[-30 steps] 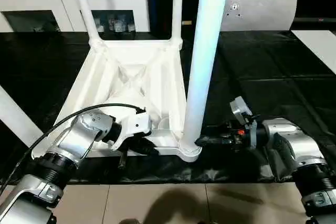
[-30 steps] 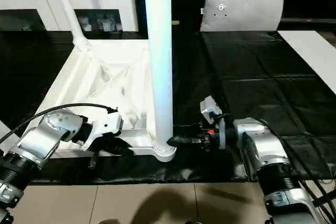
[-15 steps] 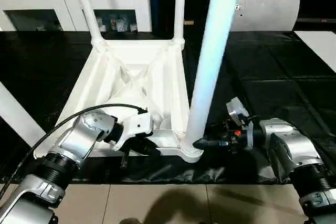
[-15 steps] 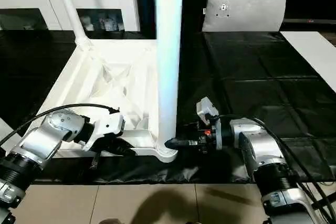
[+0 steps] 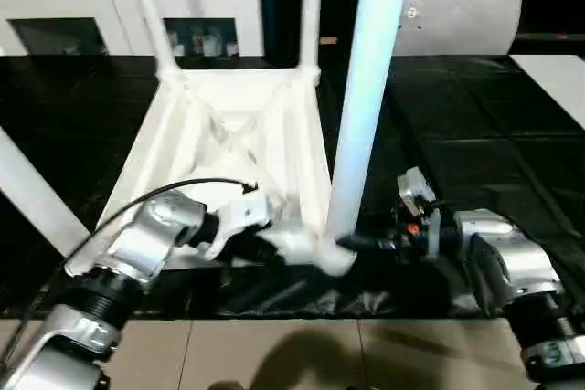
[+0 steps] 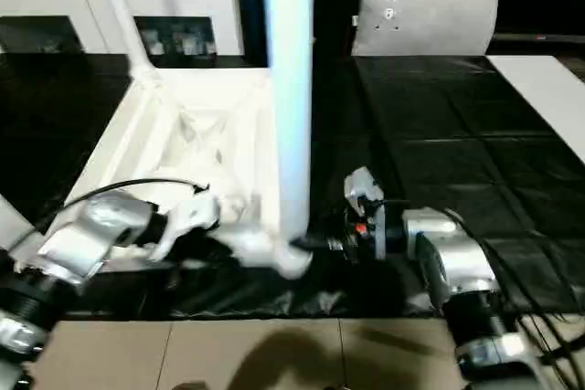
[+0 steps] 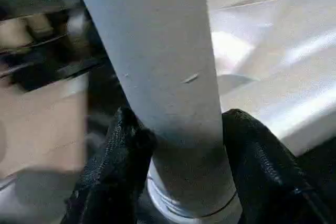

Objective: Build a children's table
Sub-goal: Rotate leg to tighten

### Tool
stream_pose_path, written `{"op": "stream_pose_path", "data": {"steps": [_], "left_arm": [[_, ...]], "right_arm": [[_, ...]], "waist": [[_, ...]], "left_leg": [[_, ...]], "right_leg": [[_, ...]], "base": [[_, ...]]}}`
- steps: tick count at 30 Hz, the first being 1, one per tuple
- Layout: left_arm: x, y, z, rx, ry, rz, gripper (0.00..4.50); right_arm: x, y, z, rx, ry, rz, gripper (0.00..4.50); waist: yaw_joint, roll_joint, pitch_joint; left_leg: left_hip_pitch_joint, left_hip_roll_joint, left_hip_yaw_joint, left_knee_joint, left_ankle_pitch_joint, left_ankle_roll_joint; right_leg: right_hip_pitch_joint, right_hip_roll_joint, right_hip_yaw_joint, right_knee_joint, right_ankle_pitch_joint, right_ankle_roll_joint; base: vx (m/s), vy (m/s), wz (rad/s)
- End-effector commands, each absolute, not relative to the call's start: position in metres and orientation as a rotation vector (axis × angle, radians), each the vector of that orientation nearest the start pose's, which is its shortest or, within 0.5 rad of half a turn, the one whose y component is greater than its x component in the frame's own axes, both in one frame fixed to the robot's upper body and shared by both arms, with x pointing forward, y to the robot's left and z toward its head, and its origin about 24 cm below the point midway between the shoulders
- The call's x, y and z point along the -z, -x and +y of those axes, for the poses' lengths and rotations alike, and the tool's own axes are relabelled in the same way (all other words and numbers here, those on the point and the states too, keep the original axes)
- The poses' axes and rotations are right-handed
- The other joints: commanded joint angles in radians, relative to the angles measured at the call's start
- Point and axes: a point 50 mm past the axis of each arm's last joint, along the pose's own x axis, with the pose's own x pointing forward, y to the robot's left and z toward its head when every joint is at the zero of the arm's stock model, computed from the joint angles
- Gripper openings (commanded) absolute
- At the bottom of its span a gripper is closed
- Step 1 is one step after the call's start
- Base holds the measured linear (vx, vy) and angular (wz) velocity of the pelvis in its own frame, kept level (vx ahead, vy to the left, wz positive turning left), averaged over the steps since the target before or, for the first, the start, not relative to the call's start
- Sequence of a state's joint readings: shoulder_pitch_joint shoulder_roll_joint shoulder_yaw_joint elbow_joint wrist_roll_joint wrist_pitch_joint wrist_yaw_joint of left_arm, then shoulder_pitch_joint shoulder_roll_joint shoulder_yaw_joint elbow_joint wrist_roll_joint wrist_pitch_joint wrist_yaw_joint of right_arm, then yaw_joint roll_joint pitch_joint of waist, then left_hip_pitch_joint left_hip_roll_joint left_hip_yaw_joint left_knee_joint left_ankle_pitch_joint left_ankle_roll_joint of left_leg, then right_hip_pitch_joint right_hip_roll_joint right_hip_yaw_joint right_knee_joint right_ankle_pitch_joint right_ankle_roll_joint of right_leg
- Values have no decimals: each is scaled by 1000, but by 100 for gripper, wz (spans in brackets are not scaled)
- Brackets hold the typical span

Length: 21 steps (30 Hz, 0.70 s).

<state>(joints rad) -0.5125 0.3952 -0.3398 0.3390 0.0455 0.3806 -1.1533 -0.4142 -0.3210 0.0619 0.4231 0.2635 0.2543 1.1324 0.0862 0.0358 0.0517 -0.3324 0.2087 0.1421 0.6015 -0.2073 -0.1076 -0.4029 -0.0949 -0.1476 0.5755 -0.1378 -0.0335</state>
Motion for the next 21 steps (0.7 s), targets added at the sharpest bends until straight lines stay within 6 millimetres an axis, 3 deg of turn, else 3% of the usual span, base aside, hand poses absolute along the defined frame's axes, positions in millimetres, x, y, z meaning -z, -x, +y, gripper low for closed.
{"op": "stream_pose_path", "data": {"steps": [1,3,4,5,6,7,8,9,10,11,13,14,17,21], "left_arm": [[-53,-296,97,1297,-340,536,0],[-55,-299,89,1257,-311,530,0],[-56,-300,85,1238,-305,525,0],[-57,-303,80,1208,-298,516,0],[-58,-305,77,1186,-290,511,0],[-59,-308,72,1144,-282,504,0],[-61,-313,68,1084,-282,494,0],[-62,-315,65,1064,-281,491,0],[-63,-316,64,1050,-281,491,0],[-63,-317,62,1043,-287,490,0],[-64,-318,61,1032,-301,484,0],[-65,-318,60,1027,-301,478,0],[-64,-318,64,1041,-309,479,0],[-59,-316,76,1093,-355,487,0]], "right_arm": [[-57,-313,-131,-1038,-90,246,195],[-58,-321,-126,-935,-114,231,194],[-58,-325,-123,-892,-120,230,194],[-57,-329,-121,-833,-113,236,194],[-57,-332,-119,-787,-108,245,194],[-55,-338,-116,-699,-137,265,194],[-53,-341,-110,-653,-189,275,194],[-54,-342,-107,-649,-200,269,194],[-54,-342,-105,-648,-202,261,194],[-54,-343,-103,-647,-188,253,228],[-53,-343,-101,-647,-178,242,228],[-53,-343,-101,-642,-179,230,249],[-59,-337,-112,-709,-189,128,273],[-64,-326,-138,-810,-166,59,314]], "waist": [[-14,-14,-56],[-41,-14,-59],[-54,-3,-61],[-71,0,-62],[-74,8,-65],[-87,5,-68],[-88,9,-68],[-95,0,-66],[-96,0,-69],[-93,1,-71],[-91,-2,-73],[-89,-4,-74],[-80,-3,-78],[-42,1,-84]], "left_leg": [[-17,-7,9,-64,-250,33],[-20,-10,6,-59,-278,42],[-15,-6,3,-60,-285,48],[-22,0,-3,-63,-300,50],[-19,6,-5,-66,-303,52],[-28,13,-8,-71,-301,58],[-29,13,-8,-72,-298,57],[-19,6,-2,-67,-302,59],[-22,1,1,-65,-280,66],[-27,4,1,-67,-250,77],[-29,7,3,-68,-219,87],[-31,7,6,-67,-198,93],[-31,8,10,-64,-164,113],[-31,14,10,-61,-79,144]], "right_leg": [[58,-52,12,-117,-658,12],[63,-49,-5,-132,-664,51],[62,-49,-10,-136,-637,43],[71,-48,-20,-136,-604,36],[74,-50,-20,-134,-575,25],[81,-53,-15,-124,-511,1],[80,-54,-12,-121,-494,-12],[68,-52,-11,-128,-498,-29],[71,-56,-7,-121,-489,-47],[73,-59,0,-117,-464,-58],[72,-58,8,-108,-421,-82],[71,-59,13,-103,-404,-95],[71,-59,18,-96,-371,-112],[74,-54,28,-72,-256,-149]], "base": [[0,0,0],[0,0,0],[0,0,0],[0,0,0],[0,0,0],[0,0,0],[0,0,0],[0,0,0],[0,0,0],[0,0,0],[0,0,0],[0,0,0],[0,0,0],[0,0,0]]}}
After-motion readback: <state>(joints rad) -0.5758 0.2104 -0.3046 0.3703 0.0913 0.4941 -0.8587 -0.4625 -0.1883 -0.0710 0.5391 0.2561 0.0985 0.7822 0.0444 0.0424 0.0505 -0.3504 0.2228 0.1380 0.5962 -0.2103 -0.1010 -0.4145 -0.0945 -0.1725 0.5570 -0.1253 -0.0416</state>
